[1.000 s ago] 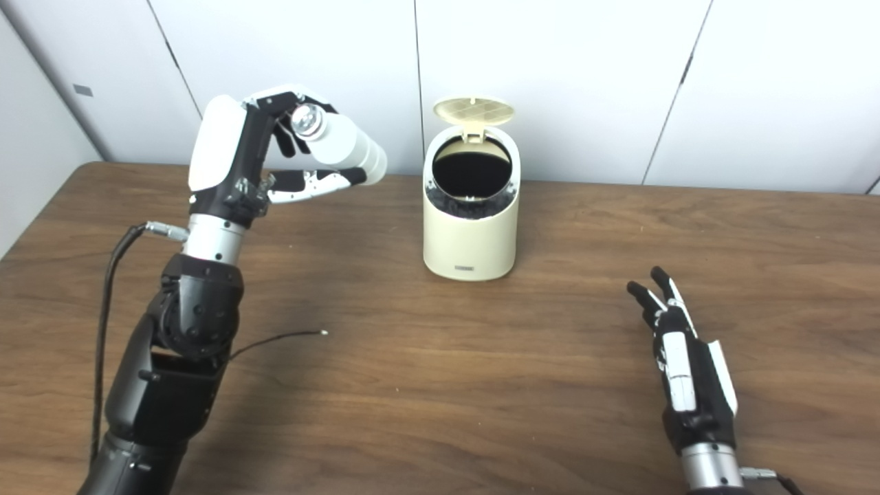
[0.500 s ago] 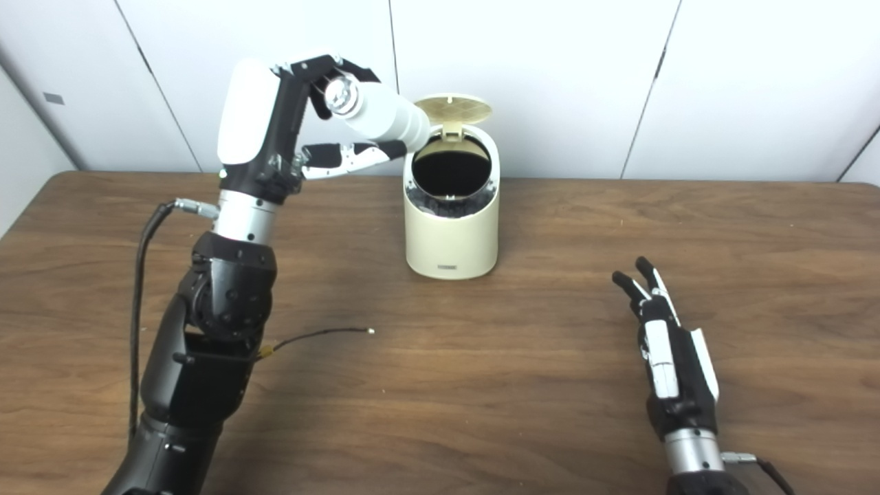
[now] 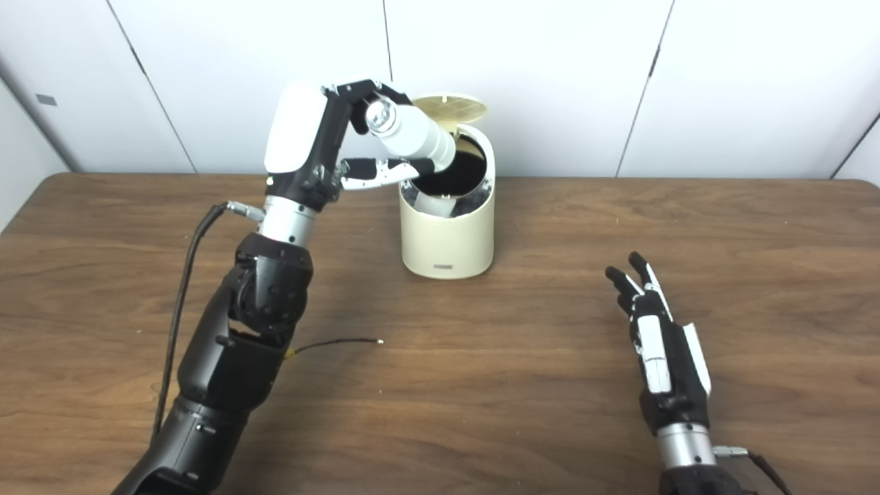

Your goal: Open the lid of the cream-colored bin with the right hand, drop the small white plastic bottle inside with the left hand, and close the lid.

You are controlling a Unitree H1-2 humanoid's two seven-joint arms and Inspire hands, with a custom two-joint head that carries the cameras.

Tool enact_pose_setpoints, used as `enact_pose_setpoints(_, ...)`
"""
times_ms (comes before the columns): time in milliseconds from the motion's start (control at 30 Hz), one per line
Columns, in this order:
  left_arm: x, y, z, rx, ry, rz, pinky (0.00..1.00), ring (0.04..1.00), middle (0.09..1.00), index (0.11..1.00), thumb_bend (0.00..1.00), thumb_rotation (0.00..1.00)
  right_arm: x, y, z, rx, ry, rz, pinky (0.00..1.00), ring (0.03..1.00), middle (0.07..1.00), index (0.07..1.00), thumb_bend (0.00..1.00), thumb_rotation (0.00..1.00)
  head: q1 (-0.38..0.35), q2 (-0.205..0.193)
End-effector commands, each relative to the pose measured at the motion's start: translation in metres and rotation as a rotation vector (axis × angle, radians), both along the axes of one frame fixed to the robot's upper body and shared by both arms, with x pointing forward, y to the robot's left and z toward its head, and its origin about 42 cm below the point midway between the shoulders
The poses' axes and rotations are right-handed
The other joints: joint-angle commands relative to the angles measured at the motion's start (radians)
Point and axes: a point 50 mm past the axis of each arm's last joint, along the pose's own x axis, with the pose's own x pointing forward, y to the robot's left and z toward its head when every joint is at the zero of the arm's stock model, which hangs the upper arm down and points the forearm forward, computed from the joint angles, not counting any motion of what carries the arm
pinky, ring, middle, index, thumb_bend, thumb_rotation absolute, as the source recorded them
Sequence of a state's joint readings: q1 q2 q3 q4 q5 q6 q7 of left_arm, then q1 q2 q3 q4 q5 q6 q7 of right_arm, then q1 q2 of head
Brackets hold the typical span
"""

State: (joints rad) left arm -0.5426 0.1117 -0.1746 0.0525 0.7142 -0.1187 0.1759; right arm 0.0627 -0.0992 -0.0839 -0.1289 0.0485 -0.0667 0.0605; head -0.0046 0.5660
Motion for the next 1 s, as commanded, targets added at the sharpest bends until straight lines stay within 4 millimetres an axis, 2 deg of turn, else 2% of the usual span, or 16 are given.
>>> enact_pose_setpoints(0,0.006,-0.006,0.025,0.005,-0.128,-0.009,0.38,0.406,0.497,0.501,0.50,0.00,-0.002,0.005,-0.006,0.017,-0.013,0.002,0.95,0.938,0.879,0.961,0.60,0.98,-0.001,0.000)
enact_pose_setpoints(167,0.013,-0.008,0.021,0.025,-0.150,-0.002,0.33,0.365,0.470,0.518,0.50,0.00,-0.001,0.006,-0.005,0.018,-0.014,0.000,0.99,0.948,0.880,0.956,0.60,0.98,-0.002,-0.001)
enact_pose_setpoints(467,0.020,-0.012,0.015,0.045,-0.130,-0.005,0.33,0.360,0.470,0.525,0.50,0.00,-0.001,0.007,-0.004,0.016,-0.019,0.001,1.00,0.952,0.884,0.966,0.61,0.98,-0.005,0.000)
enact_pose_setpoints(967,0.019,-0.013,0.011,0.072,-0.098,-0.003,0.27,0.346,0.444,0.541,0.49,0.00,-0.002,0.005,-0.003,0.026,-0.016,-0.003,1.00,0.948,0.863,0.952,0.62,0.97,-0.001,0.011)
